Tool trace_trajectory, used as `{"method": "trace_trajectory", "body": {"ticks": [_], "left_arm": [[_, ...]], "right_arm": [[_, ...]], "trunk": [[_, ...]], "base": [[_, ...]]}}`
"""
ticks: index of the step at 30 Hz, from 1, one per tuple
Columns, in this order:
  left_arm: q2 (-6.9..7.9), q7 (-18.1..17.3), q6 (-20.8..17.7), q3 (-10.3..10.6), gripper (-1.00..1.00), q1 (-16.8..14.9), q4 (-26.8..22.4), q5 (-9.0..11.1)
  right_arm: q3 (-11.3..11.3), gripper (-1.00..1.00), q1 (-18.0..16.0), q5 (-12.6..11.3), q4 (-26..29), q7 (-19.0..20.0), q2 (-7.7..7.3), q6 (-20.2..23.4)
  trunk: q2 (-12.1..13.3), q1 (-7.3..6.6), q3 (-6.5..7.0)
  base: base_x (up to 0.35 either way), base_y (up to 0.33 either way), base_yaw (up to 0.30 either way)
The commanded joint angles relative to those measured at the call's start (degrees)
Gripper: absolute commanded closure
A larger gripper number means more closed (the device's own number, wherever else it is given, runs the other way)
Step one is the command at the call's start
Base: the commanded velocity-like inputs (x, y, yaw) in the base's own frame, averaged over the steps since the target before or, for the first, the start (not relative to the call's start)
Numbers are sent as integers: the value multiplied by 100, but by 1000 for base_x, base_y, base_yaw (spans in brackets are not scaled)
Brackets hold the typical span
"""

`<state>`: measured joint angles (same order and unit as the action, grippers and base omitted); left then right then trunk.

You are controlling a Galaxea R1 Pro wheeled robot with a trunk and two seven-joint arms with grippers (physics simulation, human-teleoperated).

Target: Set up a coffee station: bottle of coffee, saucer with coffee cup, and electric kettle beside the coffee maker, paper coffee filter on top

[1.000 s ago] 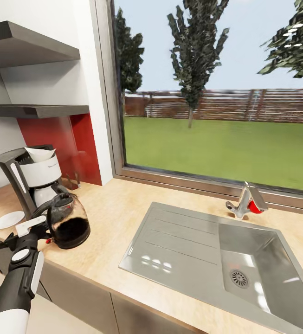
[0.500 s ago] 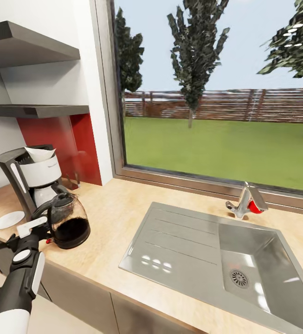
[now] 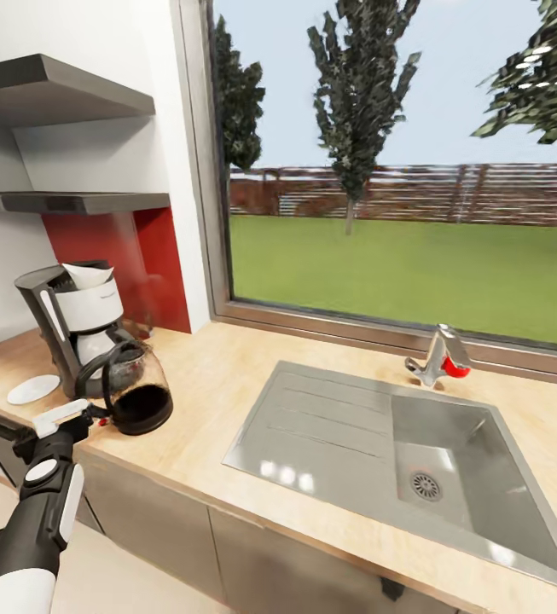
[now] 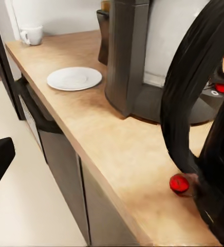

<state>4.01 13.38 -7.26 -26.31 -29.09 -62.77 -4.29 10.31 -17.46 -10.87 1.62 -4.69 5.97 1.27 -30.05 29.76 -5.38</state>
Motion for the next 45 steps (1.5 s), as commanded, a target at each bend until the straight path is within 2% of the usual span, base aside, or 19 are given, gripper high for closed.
{"method": "trace_trajectory", "body": {"ticks": [1, 14, 18, 19, 20, 22, 25, 26, 30, 33, 37, 39, 41, 42, 43, 45], "left_arm": [[-2, 15, -39, 3, -100, -2, -7, -45], [-3, 15, -39, 0, -100, 2, -3, -35], [12, 14, -42, -36, -100, 179, -14, 34], [17, 11, -29, -44, -100, 285, -37, 88], [27, 13, 133, -63, -100, 500, -61, 242], [36, 8, 396, -103, -100, 713, -56, 441], [44, -59, 960, -155, -100, 1211, -22, 886], [55, -220, 1313, -185, -100, 1864, -10, 1251], [77, -342, 1456, -197, -100, 2488, 45, 1607], [79, -366, 1477, -194, -100, 2953, 308, 1708], [94, -432, 1478, -185, -100, 3160, 881, 1674], [97, -583, 1469, -158, -100, 3204, 1332, 1547], [96, -772, 1461, -136, -100, 3221, 1822, 1247], [88, -908, 1463, -127, -100, 3227, 2218, 967], [85, -950, 1467, -124, -100, 3229, 2358, 874], [72, -1086, 1477, -104, -100, 3226, 2925, 534]], "right_arm": [[50, -100, -3, -56, 5, -23, 1, 14], [50, -100, -3, -56, 5, -23, 1, 14], [50, -100, -3, -56, 5, -23, 1, 14], [50, -100, -3, -56, 5, -23, 1, 14], [50, -100, -3, -56, 5, -23, 1, 14], [50, -100, -3, -52, 5, -23, 1, 14], [52, -100, -3, -48, 5, -23, 1, 14], [50, -100, -3, -48, 5, -23, 6, 14], [50, -100, -3, -47, 5, -23, 6, 14], [50, -100, -3, -47, 5, -23, 4, 10], [50, -100, -3, -47, 5, -28, 3, 8], [50, -100, -3, -47, 5, -30, 2, 6], [50, -100, -3, -46, 4, -30, -5, -23], [54, -100, -3, -42, 0, -27, -27, -70], [55, -100, -3, -41, -1, -26, -32, -85], [57, -100, -3, -34, -2, -24, -44, -120]], "trunk": [[-10, -1, -11], [-10, -1, -11], [-10, -1, -11], [-10, -1, -11], [-10, -1, -11], [-10, -1, -11], [-10, -1, -11], [-10, -1, -11], [-10, -1, -11], [-10, -1, -11], [-10, -1, -11], [-10, -1, -11], [-10, -1, -11], [-10, -1, -11], [-10, -1, -11], [-10, -1, -11]], "base": [[-297, 68, 0], [-78, 11, 0], [-31, 0, 0], [-12, 0, 0], [-6, 0, 0], [-3, 0, 0], [-1, 0, 0], [0, 0, 0], [0, 0, 0], [0, 0, 0], [0, 0, 0], [0, 0, 0], [0, 0, 0], [0, 0, 0], [0, 0, 0], [0, 0, 0]]}}
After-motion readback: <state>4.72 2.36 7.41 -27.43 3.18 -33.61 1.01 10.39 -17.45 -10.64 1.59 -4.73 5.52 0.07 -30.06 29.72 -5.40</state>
